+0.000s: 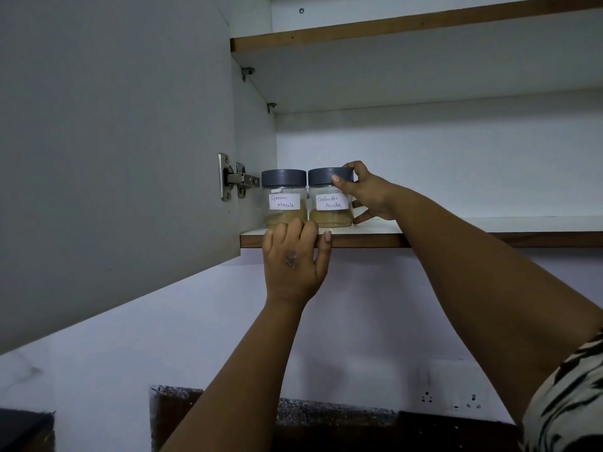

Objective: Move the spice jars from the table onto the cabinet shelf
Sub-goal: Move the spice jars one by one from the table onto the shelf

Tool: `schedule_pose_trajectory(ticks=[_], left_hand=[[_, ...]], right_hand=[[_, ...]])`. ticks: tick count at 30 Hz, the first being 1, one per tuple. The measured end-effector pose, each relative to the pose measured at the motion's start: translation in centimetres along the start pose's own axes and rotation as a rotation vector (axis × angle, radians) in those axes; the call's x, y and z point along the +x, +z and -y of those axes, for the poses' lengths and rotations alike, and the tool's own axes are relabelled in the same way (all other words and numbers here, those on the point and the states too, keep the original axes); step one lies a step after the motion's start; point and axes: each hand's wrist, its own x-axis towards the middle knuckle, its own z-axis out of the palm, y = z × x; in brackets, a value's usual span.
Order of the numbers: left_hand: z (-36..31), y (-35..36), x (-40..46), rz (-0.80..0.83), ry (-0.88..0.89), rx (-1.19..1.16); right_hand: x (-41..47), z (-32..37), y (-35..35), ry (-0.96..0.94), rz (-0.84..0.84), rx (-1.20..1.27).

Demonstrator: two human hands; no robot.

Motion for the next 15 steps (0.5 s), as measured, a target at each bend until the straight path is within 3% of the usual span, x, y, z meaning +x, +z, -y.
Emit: schedule_pose_trajectory(ticks=[15], left_hand=[[-0.16,-0.14,-0.17,0.003,-0.005,-0.009]], right_hand=[[-0.40,0.06,-0.04,-0.053,-0.013,-0.086]])
